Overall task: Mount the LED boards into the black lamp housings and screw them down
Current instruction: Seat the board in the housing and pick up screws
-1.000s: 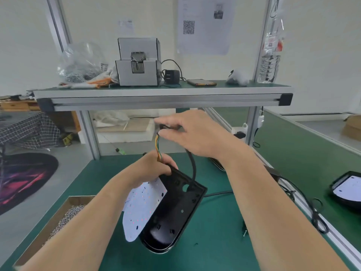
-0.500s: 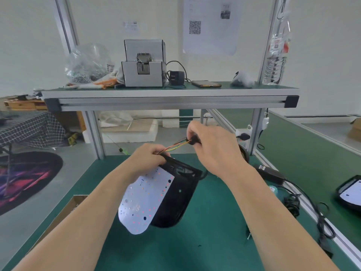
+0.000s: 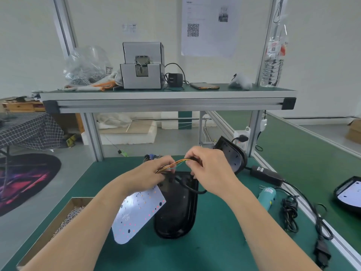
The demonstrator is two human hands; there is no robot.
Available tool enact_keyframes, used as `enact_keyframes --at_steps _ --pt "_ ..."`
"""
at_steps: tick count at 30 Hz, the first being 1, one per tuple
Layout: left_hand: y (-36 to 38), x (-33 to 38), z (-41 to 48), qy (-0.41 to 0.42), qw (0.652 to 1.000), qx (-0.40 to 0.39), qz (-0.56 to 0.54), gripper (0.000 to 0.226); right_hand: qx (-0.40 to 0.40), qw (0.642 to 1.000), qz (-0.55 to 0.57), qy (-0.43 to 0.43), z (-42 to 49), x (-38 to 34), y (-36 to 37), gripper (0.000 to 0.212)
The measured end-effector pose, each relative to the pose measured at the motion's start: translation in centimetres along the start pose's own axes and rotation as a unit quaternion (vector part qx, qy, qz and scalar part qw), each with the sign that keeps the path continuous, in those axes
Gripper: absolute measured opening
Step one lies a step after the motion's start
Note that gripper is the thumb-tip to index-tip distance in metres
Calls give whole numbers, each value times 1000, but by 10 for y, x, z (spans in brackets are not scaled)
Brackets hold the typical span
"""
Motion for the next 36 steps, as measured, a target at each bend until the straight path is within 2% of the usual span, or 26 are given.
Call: enact_keyframes --at_steps 4,6,12,14,15,16,18,19,22,26,28,32,36 --pt "-1 10 1 -1 1000 -2 -26 34 41 994 95 -32 -2 -9 -9 11" --pt "-1 18 1 22 997 -10 -78 20 69 985 150 -54 -4 -14 -17 12" --pt "2 34 -11 99 973 -92 -186 75 155 952 251 -83 -19 -2 -42 23" --pt "-1 30 -11 102 954 -70 -275 83 171 942 280 -76 -23 9 -45 27" --pt "-5 24 -9 90 952 -38 -291 78 176 940 282 -70 -25 13 -45 29" --pt "-9 21 -7 81 957 -4 -279 66 186 944 263 -65 -27 17 -44 29" --pt "-11 22 -5 94 964 35 -247 30 210 962 163 -69 -33 14 -45 22" --pt "-10 24 -3 104 964 45 -239 25 222 966 109 -73 -36 11 -45 19" --pt "-13 30 -2 102 967 101 -212 41 233 970 24 -72 -35 12 -37 16" --pt "-23 41 2 98 962 175 -185 41 225 972 -44 -60 -32 15 -19 20" --pt "-27 41 3 84 959 208 -173 38 228 969 -59 -73 -32 16 -14 22" --pt "-22 48 9 80 954 214 -192 24 236 965 -85 -82 -30 17 -13 25" --pt "-21 48 5 55 945 275 -167 18 224 966 -117 -51 -26 23 -10 29"
Point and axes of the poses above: each hand's wrist, its own z-axis towards the middle knuckle, its own y-axis out of the palm, x = y × z, the point moved 10 cm from there along z, towards the middle knuckle, and after that the axes turned 15 degrees about -x, right-handed, at the moved point
